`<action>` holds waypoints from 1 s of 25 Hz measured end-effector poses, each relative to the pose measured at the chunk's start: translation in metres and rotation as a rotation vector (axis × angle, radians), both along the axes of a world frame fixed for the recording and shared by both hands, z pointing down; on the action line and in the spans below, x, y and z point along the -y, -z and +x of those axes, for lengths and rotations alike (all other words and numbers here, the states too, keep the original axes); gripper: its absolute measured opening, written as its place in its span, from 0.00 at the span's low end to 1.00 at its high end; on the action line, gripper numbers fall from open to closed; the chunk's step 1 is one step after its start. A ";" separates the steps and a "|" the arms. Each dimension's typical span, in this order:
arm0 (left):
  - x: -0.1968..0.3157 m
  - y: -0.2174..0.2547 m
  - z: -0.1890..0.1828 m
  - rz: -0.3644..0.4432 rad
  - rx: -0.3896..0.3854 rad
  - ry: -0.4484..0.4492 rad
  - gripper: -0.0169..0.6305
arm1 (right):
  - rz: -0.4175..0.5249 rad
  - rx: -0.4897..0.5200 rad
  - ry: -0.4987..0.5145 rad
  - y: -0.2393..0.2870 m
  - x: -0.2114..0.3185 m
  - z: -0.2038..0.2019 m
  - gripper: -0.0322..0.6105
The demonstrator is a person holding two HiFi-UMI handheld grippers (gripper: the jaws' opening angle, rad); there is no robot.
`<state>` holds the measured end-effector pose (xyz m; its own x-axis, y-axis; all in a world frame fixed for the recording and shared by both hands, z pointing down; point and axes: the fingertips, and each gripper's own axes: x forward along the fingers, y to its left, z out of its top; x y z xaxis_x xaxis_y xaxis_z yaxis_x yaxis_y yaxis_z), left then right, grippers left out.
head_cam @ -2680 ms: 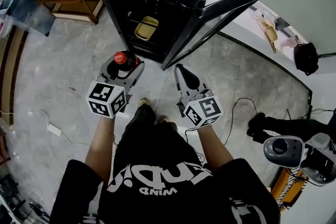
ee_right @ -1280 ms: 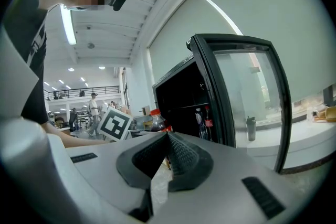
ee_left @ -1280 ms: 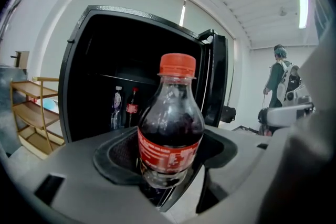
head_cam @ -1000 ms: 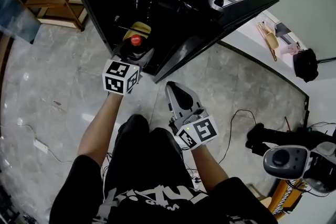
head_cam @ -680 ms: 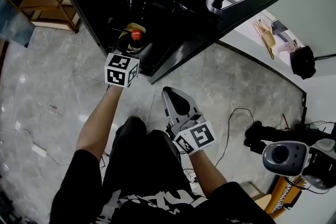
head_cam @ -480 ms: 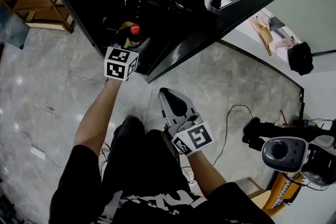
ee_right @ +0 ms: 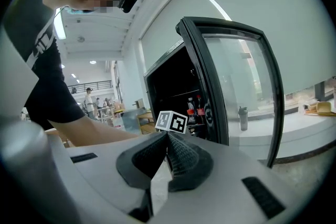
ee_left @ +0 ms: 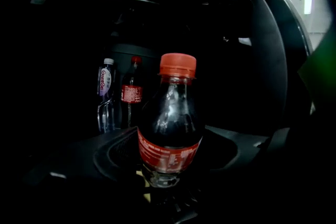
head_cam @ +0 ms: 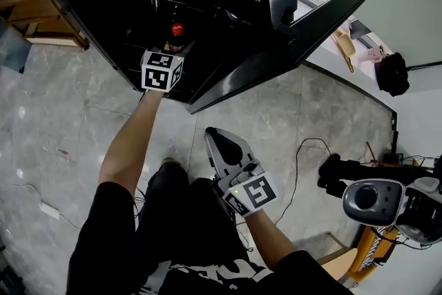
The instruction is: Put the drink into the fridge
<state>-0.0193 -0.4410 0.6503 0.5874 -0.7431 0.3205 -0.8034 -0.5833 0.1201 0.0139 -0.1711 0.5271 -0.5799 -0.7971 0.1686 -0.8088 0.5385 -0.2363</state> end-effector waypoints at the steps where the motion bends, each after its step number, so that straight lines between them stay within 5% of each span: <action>1: 0.005 -0.003 0.002 -0.002 0.001 0.000 0.51 | -0.002 -0.004 -0.003 -0.001 0.001 0.002 0.08; 25: 0.033 -0.038 0.023 0.038 0.018 0.007 0.52 | -0.073 0.006 -0.011 -0.033 -0.003 0.011 0.08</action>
<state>0.0041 -0.4735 0.6887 0.5766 -0.7590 0.3023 -0.8092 -0.5817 0.0828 0.0245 -0.1678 0.5603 -0.5721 -0.7893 0.2227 -0.8131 0.5105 -0.2797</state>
